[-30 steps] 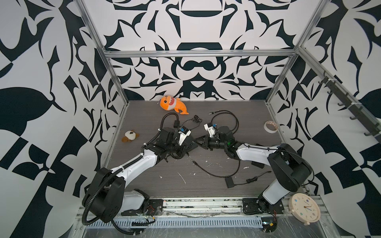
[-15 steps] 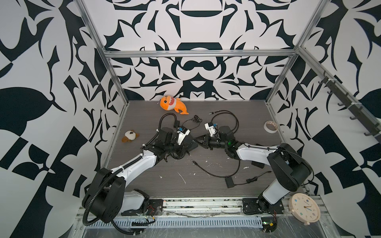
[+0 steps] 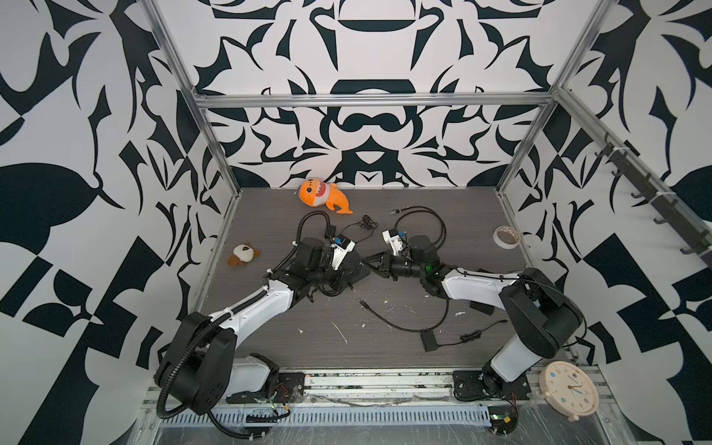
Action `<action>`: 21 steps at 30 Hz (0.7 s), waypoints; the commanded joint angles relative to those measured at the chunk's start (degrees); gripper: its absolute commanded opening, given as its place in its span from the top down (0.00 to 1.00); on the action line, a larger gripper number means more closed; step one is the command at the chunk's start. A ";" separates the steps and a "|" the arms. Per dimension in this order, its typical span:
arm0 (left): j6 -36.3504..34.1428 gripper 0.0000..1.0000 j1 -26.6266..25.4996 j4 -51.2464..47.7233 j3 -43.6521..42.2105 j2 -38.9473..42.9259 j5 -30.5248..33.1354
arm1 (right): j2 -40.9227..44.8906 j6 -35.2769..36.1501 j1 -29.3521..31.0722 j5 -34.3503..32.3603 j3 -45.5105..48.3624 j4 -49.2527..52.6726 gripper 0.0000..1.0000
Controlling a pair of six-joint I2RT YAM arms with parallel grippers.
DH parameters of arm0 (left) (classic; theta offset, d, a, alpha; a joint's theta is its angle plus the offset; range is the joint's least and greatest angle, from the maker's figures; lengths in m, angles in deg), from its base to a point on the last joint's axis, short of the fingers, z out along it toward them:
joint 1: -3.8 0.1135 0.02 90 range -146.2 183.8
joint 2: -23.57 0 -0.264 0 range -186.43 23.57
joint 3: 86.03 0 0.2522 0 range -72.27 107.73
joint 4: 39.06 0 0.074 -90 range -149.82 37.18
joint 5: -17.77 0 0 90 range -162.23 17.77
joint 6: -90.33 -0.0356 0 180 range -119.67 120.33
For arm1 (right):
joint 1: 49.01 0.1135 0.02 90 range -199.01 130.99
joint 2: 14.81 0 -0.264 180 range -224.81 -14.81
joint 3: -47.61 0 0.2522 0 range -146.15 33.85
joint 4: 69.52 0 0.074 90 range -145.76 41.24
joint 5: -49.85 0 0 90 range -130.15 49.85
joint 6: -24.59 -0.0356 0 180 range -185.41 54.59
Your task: Insert the plug into the switch port
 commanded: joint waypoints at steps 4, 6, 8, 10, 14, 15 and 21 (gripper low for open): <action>0.19 0.93 0.23 0.73 0.15 0.23 -0.77 | 0.94 0.25 0.43 1.00 -0.88 -3.37 1.00; -0.22 0.95 0.36 0.29 0.26 0.53 -0.26 | 0.94 0.90 0.42 0.91 -1.08 -2.41 1.00; -1.00 0.97 0.79 -1.31 0.94 0.80 0.61 | 1.07 2.67 0.19 0.42 -1.27 -0.36 0.91; -2.71 0.97 1.42 -4.39 2.53 0.92 1.93 | 1.81 6.19 -0.32 -0.65 -1.85 4.02 0.80; -8.77 0.97 3.10 -16.48 9.20 -2.19 7.82 | 4.30 14.84 -2.31 -4.70 -3.61 15.46 0.63; -9.99 0.97 3.31 -19.25 11.13 -3.81 9.83 | 4.47 16.35 -3.31 -5.22 -3.92 17.15 0.61; -13.97 0.97 5.40 -27.06 15.56 -8.12 14.99 | 2.08 29.17 -5.49 -10.71 -10.20 30.84 0.59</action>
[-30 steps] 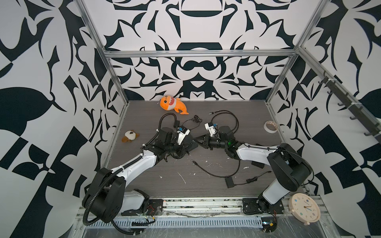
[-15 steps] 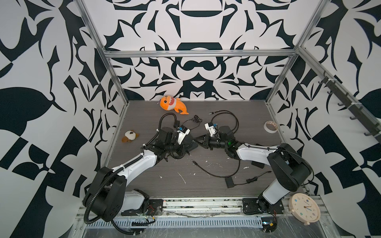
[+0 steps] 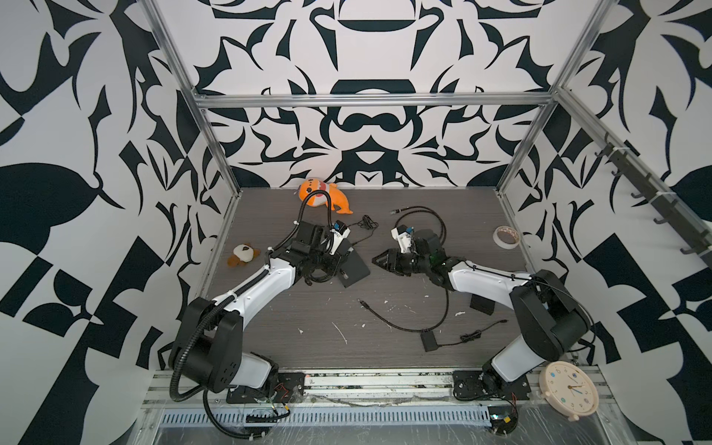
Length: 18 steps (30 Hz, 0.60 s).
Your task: Insert the plug into the switch port
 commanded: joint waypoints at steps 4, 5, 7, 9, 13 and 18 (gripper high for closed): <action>-6.60 0.97 2.27 -17.06 4.14 -2.53 8.05 | -2.10 13.06 -0.25 -6.28 -7.44 11.02 0.57; -6.94 0.97 2.36 -18.63 4.59 -2.85 8.86 | -2.74 13.53 -0.30 -6.49 -7.93 11.15 0.56; -6.87 0.97 2.31 -20.08 4.48 -3.46 8.80 | -4.12 14.70 -0.30 -6.85 -9.23 11.61 0.56; -6.08 0.97 2.33 -19.78 3.15 -4.36 8.46 | -5.74 15.71 -0.33 -7.14 -11.21 12.47 0.55; -4.37 0.97 2.12 -19.88 2.19 -7.06 8.55 | -8.49 16.26 -0.29 -6.21 -15.23 13.58 0.50; -2.85 0.98 1.92 -21.38 2.40 -8.30 9.18 | -10.94 17.10 -0.30 -6.42 -18.95 15.45 0.49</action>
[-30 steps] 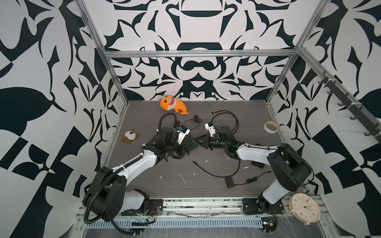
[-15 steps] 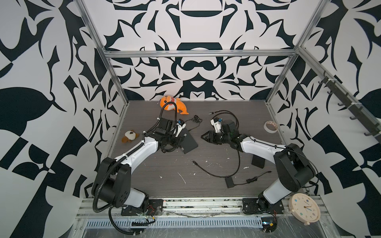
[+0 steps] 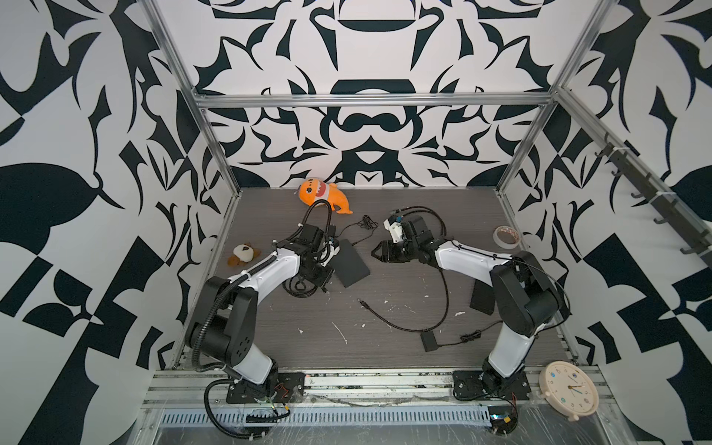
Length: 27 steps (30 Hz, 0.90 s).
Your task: Insert the plug into the switch port
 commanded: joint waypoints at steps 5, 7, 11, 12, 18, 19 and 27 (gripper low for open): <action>2.28 0.98 -1.78 -3.34 -0.96 -2.50 0.32 | -1.83 2.59 0.24 -0.71 -5.76 2.67 0.49; 2.45 0.97 -2.69 -3.18 -0.87 -3.73 0.50 | -2.41 2.61 0.25 -0.74 -6.15 2.91 0.49; 3.70 0.98 -4.78 -1.56 -0.27 -5.48 -0.30 | -2.86 2.72 0.22 -0.60 -6.09 3.22 0.49; 3.98 0.98 -5.35 -0.83 -0.10 -5.48 -0.74 | -3.01 2.96 0.26 -0.59 -5.85 3.37 0.49; 4.35 0.97 -6.55 4.03 -0.12 -3.61 -3.67 | -4.01 6.82 0.13 -1.11 -5.51 5.18 0.49; 4.17 0.97 -6.56 4.43 -0.01 -3.73 -3.61 | -4.47 7.61 0.09 -0.82 -5.69 5.11 0.49; 7.73 0.97 -8.42 8.45 0.10 -4.81 -3.35 | -11.50 15.11 0.08 1.45 -10.32 8.01 0.49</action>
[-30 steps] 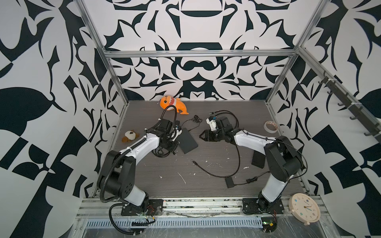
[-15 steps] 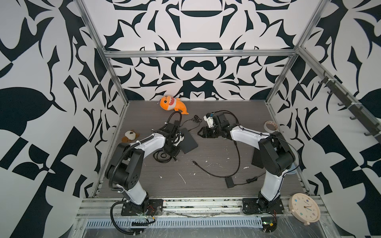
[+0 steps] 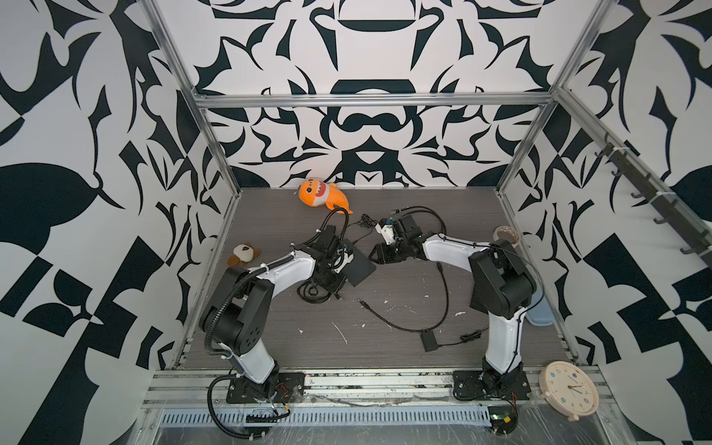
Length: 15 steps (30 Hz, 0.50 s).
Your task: Insert the plug into the switch port
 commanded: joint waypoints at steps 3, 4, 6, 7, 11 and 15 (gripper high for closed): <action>5.84 0.96 -2.41 4.15 0.85 0.47 0.43 | -1.33 7.89 0.04 2.68 -4.40 3.03 0.49; 7.02 0.96 -2.71 4.47 0.88 0.41 0.96 | -1.84 8.82 0.05 3.11 -5.29 3.96 0.49; 9.97 0.96 -3.62 4.74 0.96 0.11 1.75 | -2.98 10.99 -0.05 3.52 -7.42 6.49 0.49; 11.61 0.96 -4.12 4.96 1.01 -0.11 2.40 | -3.38 11.70 0.01 3.45 -8.32 7.44 0.49; 18.27 0.97 -7.07 6.23 -0.35 -1.54 7.20 | -4.65 14.11 -0.23 3.05 -10.90 10.79 0.49; 23.17 0.99 -8.14 9.57 -4.98 -0.71 10.29 | -5.36 15.61 -0.30 1.83 -12.37 13.10 0.49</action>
